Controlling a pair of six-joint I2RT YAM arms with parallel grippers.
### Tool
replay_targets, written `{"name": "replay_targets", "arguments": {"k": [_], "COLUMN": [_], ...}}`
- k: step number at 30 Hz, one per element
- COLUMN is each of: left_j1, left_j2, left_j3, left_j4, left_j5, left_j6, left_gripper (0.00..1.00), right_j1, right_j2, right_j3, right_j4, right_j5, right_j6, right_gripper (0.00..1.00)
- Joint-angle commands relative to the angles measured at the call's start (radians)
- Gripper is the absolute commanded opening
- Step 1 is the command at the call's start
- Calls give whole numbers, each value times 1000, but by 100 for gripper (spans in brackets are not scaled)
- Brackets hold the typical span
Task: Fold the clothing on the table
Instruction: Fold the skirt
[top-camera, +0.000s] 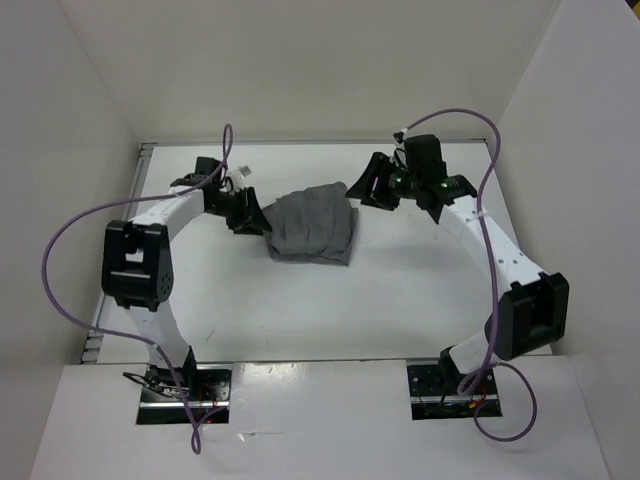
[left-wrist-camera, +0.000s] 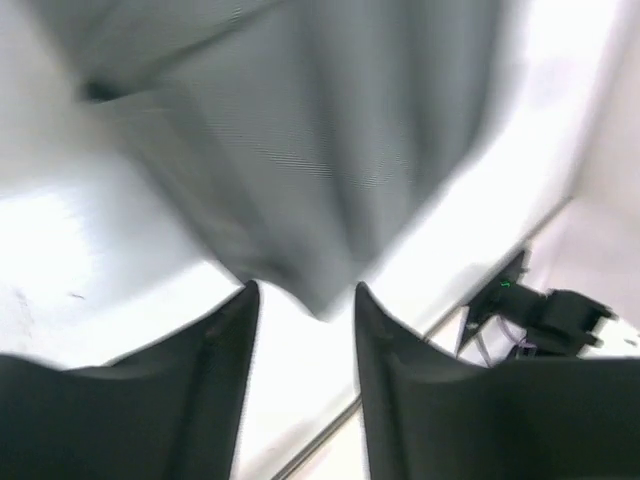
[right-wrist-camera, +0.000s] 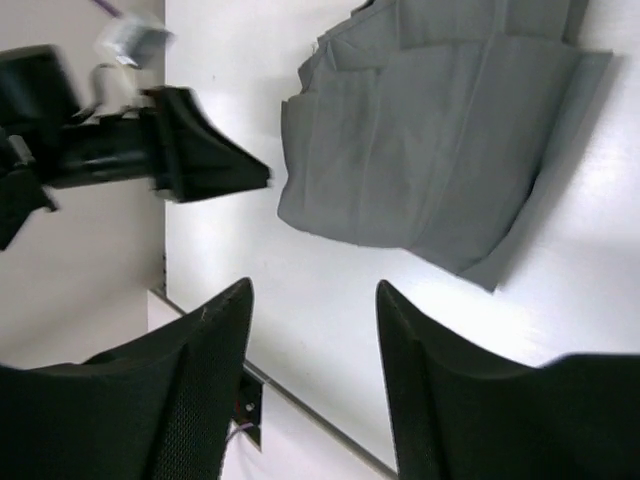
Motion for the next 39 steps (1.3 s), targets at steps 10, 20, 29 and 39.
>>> {"name": "replay_targets", "arguments": {"k": [10, 20, 29, 39], "left_j1": [-41, -196, -216, -259], "left_j2": [-576, -863, -911, -912], "left_j3": [-425, -508, -485, -449], "left_j4": [246, 308, 254, 205], "left_j5": [171, -28, -118, -186], "left_j6": [-156, -314, -325, -343], "left_gripper": [81, 89, 100, 98], "right_j1": [-13, -22, -22, -22], "right_j2": [-412, -545, -631, -696], "right_j3": [-300, -378, -441, -493], "right_j4": [50, 2, -7, 13], "right_j5": [226, 326, 335, 317], "right_j6": [29, 60, 91, 91], "right_gripper": [85, 79, 79, 90]}}
